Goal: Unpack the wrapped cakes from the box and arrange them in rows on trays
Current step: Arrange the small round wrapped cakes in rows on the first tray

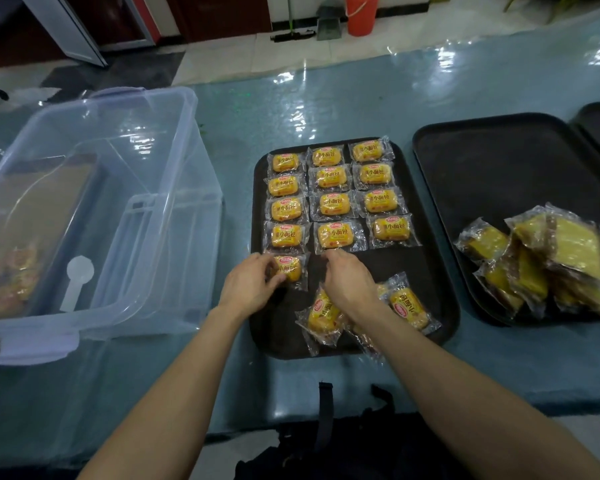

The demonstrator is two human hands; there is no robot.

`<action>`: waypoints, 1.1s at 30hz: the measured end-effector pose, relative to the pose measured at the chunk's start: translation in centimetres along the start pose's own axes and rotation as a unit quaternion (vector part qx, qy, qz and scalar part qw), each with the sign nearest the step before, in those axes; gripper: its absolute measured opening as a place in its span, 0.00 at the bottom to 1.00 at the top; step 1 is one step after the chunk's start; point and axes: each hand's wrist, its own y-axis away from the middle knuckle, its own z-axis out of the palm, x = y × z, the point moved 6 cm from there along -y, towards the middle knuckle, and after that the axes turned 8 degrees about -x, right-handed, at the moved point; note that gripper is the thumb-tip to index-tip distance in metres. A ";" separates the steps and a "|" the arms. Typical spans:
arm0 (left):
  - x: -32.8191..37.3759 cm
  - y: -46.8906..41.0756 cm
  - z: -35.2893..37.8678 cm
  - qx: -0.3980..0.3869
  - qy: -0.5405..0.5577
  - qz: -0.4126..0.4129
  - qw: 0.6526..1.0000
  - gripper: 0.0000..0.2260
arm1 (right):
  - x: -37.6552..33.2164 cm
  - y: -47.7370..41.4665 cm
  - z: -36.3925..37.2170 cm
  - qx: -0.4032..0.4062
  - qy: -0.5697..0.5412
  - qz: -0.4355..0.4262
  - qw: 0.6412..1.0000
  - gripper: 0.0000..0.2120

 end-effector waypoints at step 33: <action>4.0 4.8 7.6 -0.143 0.394 -0.151 0.895 0.11 | 2.8 4.6 -1.0 -0.179 0.199 -0.055 0.962 0.38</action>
